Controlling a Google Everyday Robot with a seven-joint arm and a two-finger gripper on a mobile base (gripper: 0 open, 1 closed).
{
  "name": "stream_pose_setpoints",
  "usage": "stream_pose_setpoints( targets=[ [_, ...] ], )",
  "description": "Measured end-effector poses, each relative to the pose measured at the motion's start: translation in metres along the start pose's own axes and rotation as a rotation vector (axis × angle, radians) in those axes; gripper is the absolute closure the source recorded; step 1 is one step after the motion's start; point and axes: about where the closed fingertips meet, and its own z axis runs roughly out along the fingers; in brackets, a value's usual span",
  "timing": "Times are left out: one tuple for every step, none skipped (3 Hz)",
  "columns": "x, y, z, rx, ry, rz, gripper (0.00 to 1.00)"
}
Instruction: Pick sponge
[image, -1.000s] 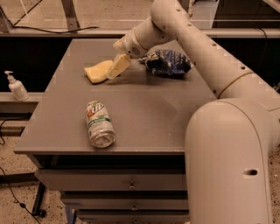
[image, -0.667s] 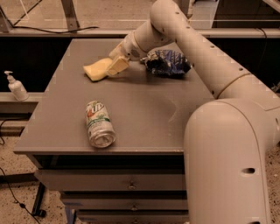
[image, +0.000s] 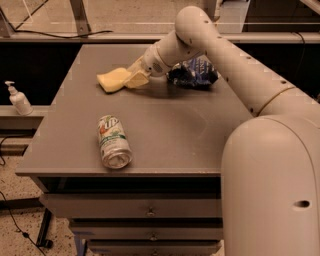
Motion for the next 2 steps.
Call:
stream_pose_setpoints(
  targets=[
    [0.0, 0.001, -0.002, 0.003, -0.004, 0.003, 1.0],
    [-0.039, 0.004, -0.043, 0.051, -0.072, -0.045, 1.0]
  ],
)
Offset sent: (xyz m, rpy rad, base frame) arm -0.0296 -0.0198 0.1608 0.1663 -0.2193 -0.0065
